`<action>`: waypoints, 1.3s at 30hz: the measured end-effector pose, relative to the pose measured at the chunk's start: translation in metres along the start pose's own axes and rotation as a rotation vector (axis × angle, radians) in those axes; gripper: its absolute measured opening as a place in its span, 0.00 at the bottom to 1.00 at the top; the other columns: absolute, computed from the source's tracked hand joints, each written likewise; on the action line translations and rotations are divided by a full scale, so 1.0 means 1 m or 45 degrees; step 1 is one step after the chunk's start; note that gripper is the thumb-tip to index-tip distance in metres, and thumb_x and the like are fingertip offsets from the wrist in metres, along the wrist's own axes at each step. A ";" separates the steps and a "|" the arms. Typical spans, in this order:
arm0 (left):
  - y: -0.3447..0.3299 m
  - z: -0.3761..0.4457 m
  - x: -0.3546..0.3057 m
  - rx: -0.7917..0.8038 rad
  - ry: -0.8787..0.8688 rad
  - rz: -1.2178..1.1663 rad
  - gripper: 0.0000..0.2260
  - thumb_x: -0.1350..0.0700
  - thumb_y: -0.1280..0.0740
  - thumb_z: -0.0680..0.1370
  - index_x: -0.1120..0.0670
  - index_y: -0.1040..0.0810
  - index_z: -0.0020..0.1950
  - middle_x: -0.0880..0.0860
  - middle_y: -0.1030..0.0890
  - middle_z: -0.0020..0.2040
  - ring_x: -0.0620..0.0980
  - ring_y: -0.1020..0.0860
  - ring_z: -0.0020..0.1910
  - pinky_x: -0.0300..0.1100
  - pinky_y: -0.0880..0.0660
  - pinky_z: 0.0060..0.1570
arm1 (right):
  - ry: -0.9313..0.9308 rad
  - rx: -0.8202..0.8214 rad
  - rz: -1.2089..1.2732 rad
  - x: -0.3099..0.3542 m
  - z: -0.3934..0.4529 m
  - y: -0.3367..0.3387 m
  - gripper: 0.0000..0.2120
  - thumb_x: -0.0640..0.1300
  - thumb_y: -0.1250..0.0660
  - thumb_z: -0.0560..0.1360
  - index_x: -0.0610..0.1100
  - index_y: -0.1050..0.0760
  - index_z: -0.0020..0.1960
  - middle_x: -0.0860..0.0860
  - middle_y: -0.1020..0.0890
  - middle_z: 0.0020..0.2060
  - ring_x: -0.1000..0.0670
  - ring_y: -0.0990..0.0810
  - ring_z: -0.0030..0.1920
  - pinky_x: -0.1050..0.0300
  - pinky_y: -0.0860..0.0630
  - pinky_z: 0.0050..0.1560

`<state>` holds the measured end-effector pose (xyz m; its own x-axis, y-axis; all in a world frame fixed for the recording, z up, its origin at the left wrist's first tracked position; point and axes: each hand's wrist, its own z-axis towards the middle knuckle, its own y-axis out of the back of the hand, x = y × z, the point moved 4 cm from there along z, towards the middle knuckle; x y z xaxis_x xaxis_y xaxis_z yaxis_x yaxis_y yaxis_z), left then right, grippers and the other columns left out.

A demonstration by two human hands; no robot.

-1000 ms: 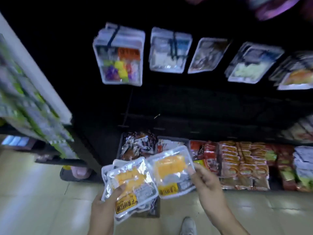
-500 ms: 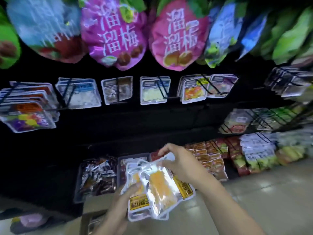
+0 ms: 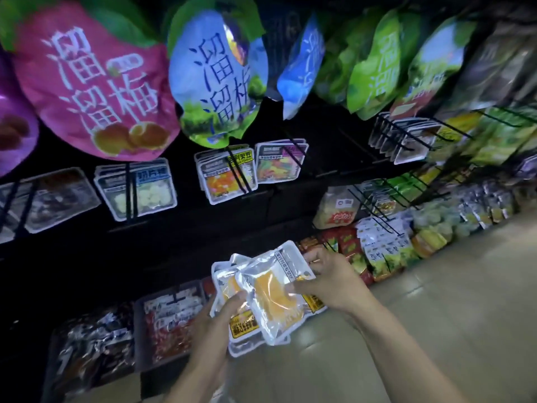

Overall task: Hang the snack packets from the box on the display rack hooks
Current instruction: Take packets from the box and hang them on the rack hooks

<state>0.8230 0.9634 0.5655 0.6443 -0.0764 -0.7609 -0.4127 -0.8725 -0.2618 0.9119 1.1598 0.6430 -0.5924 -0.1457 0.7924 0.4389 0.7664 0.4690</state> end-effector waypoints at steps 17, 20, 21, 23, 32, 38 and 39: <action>-0.129 0.096 -0.035 -0.071 -0.222 -0.096 0.05 0.58 0.28 0.78 0.49 0.20 0.50 0.34 0.18 0.28 0.30 0.21 0.26 0.31 0.26 0.21 | 0.202 -0.436 0.635 -0.020 0.091 0.158 0.04 0.49 0.23 0.72 0.49 0.13 0.46 0.52 0.12 0.44 0.52 0.14 0.49 0.51 0.23 0.55; -0.144 0.107 -0.028 -0.214 -0.225 -0.130 0.04 0.55 0.26 0.77 0.47 0.18 0.50 0.35 0.16 0.33 0.40 0.17 0.41 0.38 0.23 0.32 | 0.316 -0.258 0.468 -0.009 0.123 0.183 0.08 0.50 0.22 0.72 0.45 0.13 0.45 0.42 0.12 0.43 0.41 0.13 0.48 0.45 0.19 0.52; -0.149 0.109 -0.023 -0.272 -0.216 -0.153 0.04 0.54 0.26 0.76 0.47 0.17 0.50 0.37 0.14 0.35 0.44 0.17 0.46 0.42 0.22 0.40 | 0.347 -0.231 0.450 -0.008 0.135 0.189 0.12 0.49 0.22 0.72 0.40 0.15 0.44 0.35 0.15 0.44 0.35 0.15 0.47 0.42 0.18 0.51; -0.159 0.109 -0.013 -0.345 -0.192 -0.222 0.10 0.51 0.24 0.73 0.49 0.15 0.53 0.44 0.12 0.44 0.54 0.15 0.52 0.56 0.19 0.52 | 0.401 -0.184 0.452 -0.005 0.154 0.196 0.15 0.50 0.23 0.74 0.36 0.18 0.42 0.25 0.20 0.43 0.27 0.18 0.43 0.37 0.18 0.48; -0.200 0.076 0.005 -0.591 -0.240 -0.374 0.26 0.46 0.22 0.68 0.54 0.19 0.64 0.57 0.13 0.54 0.62 0.14 0.52 0.68 0.21 0.57 | 0.609 0.013 0.392 0.009 0.176 0.207 0.11 0.41 0.29 0.78 0.58 0.17 0.48 0.61 0.15 0.35 0.55 0.19 0.34 0.60 0.24 0.40; -0.204 0.074 0.007 -0.590 -0.268 -0.379 0.24 0.51 0.24 0.69 0.57 0.19 0.64 0.59 0.12 0.53 0.63 0.13 0.50 0.63 0.19 0.55 | 0.666 0.073 0.382 0.019 0.181 0.204 0.04 0.43 0.30 0.80 0.50 0.19 0.47 0.54 0.15 0.42 0.53 0.18 0.42 0.58 0.24 0.44; -0.204 0.074 0.008 -0.580 -0.264 -0.392 0.25 0.51 0.24 0.69 0.57 0.20 0.65 0.59 0.13 0.53 0.63 0.13 0.50 0.64 0.19 0.56 | 0.675 0.086 0.374 0.020 0.182 0.203 0.05 0.44 0.31 0.81 0.50 0.20 0.46 0.54 0.16 0.41 0.54 0.20 0.41 0.61 0.26 0.43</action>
<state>0.8642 1.1770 0.5691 0.5321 0.2691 -0.8028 0.1213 -0.9626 -0.2423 0.8661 1.4261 0.6830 -0.0282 -0.2003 0.9793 0.4788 0.8573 0.1892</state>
